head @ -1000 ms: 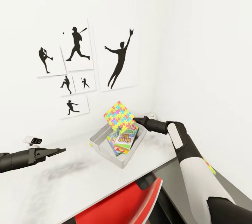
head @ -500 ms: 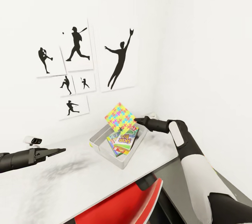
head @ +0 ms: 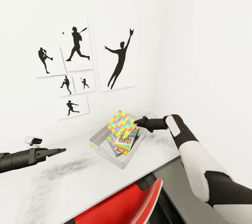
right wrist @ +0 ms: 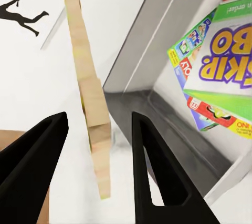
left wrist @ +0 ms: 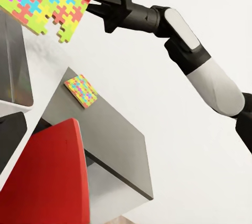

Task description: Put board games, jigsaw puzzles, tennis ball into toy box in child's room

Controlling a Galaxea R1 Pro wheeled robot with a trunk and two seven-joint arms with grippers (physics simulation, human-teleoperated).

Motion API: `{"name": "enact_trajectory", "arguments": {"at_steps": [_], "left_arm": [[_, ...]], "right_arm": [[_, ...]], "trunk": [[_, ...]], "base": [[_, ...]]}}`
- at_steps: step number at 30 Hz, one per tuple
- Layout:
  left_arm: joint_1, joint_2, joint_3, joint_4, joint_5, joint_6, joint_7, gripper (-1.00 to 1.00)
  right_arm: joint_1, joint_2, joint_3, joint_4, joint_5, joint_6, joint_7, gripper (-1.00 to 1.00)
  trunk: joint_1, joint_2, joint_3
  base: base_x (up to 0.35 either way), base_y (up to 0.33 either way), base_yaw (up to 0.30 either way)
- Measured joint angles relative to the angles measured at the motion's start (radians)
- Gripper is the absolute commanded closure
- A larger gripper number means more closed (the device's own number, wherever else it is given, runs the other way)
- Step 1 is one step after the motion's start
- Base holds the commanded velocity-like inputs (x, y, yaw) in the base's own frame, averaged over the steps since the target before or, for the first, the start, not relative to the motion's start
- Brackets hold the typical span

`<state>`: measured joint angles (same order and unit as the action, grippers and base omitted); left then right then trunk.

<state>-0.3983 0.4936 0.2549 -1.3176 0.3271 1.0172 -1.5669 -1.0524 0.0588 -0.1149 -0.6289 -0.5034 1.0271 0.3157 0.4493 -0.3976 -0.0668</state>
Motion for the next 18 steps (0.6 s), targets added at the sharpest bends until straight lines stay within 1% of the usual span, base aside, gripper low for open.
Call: {"name": "enact_trajectory", "arguments": {"at_steps": [6,18], "left_arm": [[0.000,0.000,0.000,0.000,0.000,0.000,0.000,-1.00],[0.000,0.003,0.000,0.000,0.001,0.000,0.000,-1.00]], "right_arm": [[-0.003,0.000,0.005,0.004,0.006,0.000,-0.002,1.00],[-0.007,-0.002,0.005,0.006,0.008,-0.012,-0.004,1.00]], "trunk": [[0.000,0.000,-0.004],[0.000,0.000,-0.022]], "base": [[0.000,0.000,0.000],[0.000,0.000,0.000]]}}
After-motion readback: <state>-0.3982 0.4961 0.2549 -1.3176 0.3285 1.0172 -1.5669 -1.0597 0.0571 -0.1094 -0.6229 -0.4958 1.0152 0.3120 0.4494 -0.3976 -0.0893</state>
